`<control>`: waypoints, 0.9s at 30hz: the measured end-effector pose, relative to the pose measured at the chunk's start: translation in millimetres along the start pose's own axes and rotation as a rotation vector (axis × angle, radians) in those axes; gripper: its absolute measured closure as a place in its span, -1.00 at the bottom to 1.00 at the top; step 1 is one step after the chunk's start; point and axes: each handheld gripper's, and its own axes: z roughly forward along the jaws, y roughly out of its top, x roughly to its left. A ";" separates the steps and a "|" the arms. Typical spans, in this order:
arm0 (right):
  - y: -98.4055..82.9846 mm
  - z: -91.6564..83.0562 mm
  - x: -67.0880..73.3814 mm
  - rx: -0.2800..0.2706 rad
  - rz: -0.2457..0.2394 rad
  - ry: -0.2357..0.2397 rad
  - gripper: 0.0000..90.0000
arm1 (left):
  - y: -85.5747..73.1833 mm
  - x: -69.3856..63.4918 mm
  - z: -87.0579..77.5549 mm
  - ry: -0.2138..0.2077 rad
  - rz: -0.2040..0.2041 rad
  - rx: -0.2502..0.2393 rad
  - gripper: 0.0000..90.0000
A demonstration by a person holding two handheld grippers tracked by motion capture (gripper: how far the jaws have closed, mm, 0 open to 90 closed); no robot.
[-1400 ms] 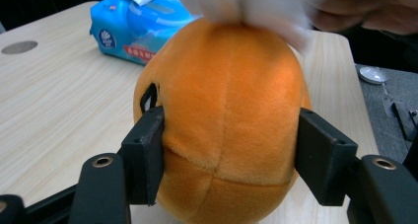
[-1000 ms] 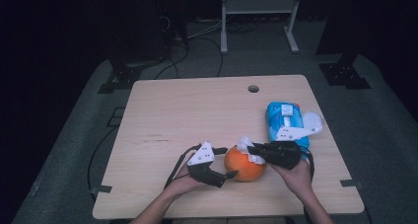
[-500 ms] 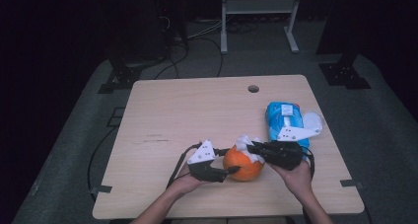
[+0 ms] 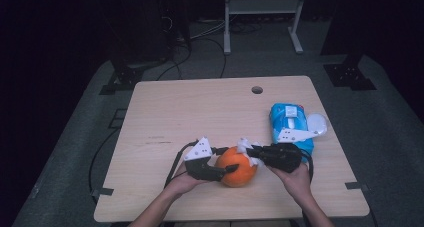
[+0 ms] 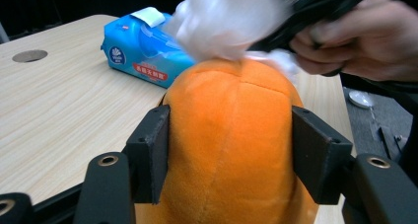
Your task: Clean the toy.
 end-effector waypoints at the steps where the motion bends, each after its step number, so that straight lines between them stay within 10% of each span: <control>1: 1.8 0.3 3.6 -0.002 -0.015 0.006 0.81 | -0.1 -0.8 1.4 0.005 -0.002 -0.001 -0.19; 9: 3.1 6.3 9.2 0.013 -0.049 0.012 0.81 | -3.2 -1.8 7.5 0.016 -0.011 -0.019 -0.78; 18: -0.7 -0.4 -3.3 0.005 -0.033 -0.027 0.81 | -8.7 -2.4 6.4 -0.061 0.043 0.001 -0.59; 27: -1.1 1.8 -0.8 0.014 -0.041 -0.029 0.81 | -17.3 -2.3 21.6 -0.006 -0.010 0.014 -0.83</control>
